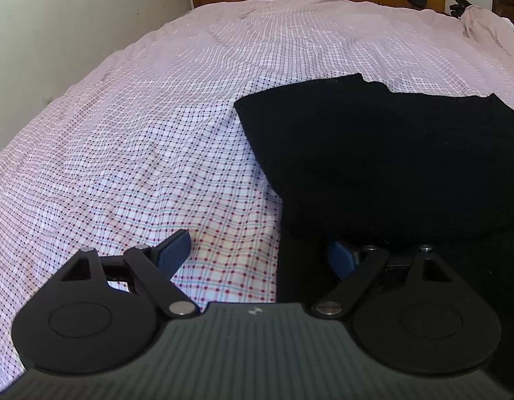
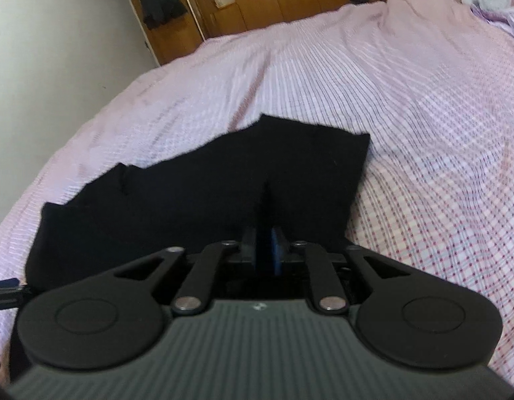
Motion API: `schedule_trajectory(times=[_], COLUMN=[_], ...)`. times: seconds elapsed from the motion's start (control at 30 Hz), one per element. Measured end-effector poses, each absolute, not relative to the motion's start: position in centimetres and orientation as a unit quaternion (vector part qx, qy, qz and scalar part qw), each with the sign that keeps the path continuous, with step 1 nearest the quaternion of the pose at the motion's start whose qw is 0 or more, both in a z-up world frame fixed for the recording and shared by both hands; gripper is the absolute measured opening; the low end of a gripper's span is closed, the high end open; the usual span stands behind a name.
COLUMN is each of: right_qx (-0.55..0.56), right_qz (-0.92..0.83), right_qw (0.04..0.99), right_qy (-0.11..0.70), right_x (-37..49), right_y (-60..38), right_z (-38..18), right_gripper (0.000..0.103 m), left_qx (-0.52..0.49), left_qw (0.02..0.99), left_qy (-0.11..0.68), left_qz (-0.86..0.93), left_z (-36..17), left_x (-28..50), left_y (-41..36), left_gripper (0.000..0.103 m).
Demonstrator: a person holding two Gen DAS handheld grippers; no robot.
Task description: Fold small clothes
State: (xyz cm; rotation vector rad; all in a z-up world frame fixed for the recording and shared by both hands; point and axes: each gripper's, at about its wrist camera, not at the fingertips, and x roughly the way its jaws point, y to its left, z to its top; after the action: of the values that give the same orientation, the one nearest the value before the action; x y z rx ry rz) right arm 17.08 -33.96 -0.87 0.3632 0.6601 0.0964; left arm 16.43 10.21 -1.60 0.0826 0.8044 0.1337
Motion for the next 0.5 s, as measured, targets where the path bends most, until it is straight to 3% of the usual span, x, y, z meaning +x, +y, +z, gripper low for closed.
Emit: schedule_trajectory(times=[0.03, 0.07, 0.3, 0.33, 0.4, 0.43, 0.5], right_qx=[0.177, 0.175, 0.133, 0.134, 0.128, 0.118, 0.101], right_qz=[0.051, 0.052, 0.056, 0.064, 0.085, 0.094, 0.106], right_qw=[0.931, 0.933, 0.931, 0.926, 0.922, 0.922, 0.932], right_qy=[0.316, 0.310, 0.336, 0.346, 0.354, 0.355, 0.332], right_x=[17.2, 17.3, 20.2, 20.6, 21.1, 21.4, 21.4], right_y=[-34.1, -34.0, -32.8, -32.4, -31.6, -31.1, -30.3], right_z=[-0.5, -0.3, -1.2, -1.6, -1.7, -1.4, 0.5], right_gripper=[0.046, 0.054, 0.055, 0.051, 0.020, 0.013, 0.012], left_qx=[0.039, 0.038, 0.033, 0.032, 0.032, 0.032, 0.031], left_qw=[0.917, 0.917, 0.918, 0.919, 0.920, 0.921, 0.920], left_qy=[0.391, 0.392, 0.388, 0.386, 0.382, 0.381, 0.383], left_qz=[0.066, 0.066, 0.073, 0.074, 0.076, 0.077, 0.081], left_z=[-1.6, -1.7, -1.5, -1.5, -1.4, -1.5, -1.6], left_x=[16.5, 16.5, 16.8, 16.8, 17.0, 17.1, 17.3], left_y=[10.3, 10.3, 10.3, 10.3, 10.3, 10.3, 10.4], left_gripper=[0.089, 0.089, 0.089, 0.089, 0.089, 0.089, 0.089])
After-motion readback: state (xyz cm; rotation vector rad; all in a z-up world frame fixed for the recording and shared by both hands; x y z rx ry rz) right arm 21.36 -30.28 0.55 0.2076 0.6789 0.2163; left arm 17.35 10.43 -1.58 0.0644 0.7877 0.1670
